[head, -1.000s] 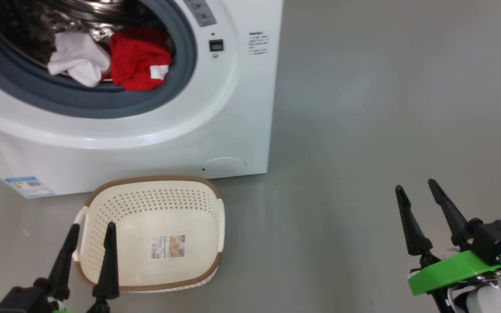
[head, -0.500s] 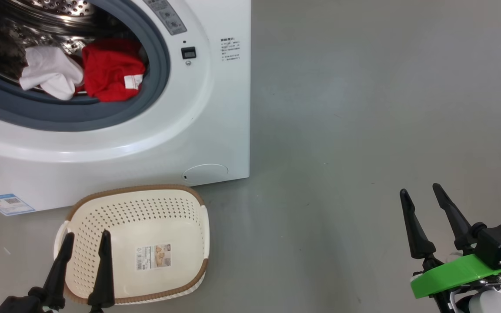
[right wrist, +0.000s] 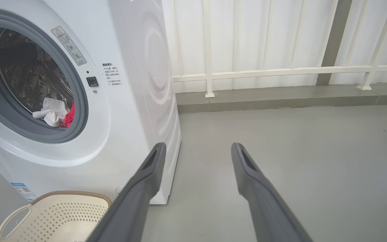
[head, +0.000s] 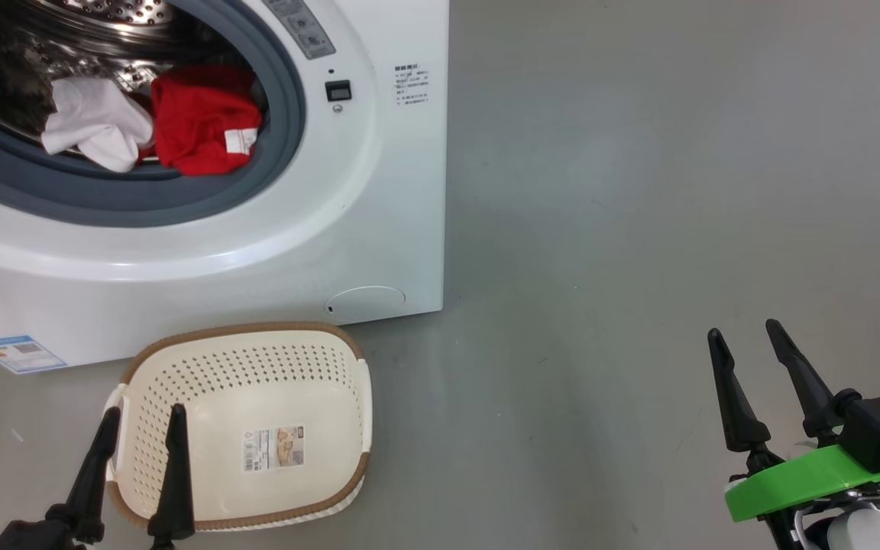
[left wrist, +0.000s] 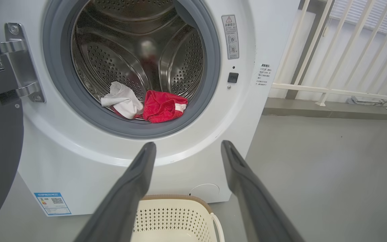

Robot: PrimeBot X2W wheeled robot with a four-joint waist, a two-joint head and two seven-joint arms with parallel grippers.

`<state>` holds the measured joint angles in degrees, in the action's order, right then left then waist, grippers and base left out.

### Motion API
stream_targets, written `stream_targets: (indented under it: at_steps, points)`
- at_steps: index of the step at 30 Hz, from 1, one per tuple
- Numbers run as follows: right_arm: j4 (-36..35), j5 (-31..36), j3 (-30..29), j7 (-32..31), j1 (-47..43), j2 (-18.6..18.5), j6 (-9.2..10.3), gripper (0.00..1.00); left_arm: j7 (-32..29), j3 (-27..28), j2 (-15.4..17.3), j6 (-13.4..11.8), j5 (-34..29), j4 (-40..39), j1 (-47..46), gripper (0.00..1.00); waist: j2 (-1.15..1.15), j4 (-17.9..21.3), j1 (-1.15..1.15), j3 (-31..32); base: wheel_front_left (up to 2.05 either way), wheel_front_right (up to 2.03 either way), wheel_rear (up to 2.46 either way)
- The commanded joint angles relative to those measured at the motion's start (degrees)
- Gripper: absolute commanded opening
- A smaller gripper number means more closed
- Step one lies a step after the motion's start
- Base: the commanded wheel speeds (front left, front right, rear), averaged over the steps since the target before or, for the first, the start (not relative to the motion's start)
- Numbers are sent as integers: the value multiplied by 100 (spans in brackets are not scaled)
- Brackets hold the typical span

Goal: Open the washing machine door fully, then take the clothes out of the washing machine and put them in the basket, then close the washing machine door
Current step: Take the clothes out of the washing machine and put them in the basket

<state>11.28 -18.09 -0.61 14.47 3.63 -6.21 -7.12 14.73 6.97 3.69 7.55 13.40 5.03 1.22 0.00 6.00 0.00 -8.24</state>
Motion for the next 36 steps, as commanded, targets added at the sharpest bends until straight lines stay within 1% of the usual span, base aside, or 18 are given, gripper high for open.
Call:
stream_targets:
  at_steps: [1, 10, 15, 36]
  points:
    - [-162, 30, 108, 52, -19, -50, -36, 100, 27, 196, 31, -7, -60, -176, -39, 100, 0, -3, 0, -3, 0, 0, 0]
    - [-150, 36, 139, 52, 21, -41, -36, 100, 27, 266, 3, -7, 63, -134, -78, 100, 0, -11, 0, -43, 0, 0, 0]
    - [-128, 32, 184, 52, 40, -47, -36, 100, 27, 272, -1, -7, 76, -123, -119, 100, 0, -1, 0, -58, 24, -57, 33]
    - [-128, 7, 217, 52, 103, -34, -36, 100, 27, 273, -3, -7, 94, -118, -265, 100, 0, -21, 0, -168, 106, -151, 45]
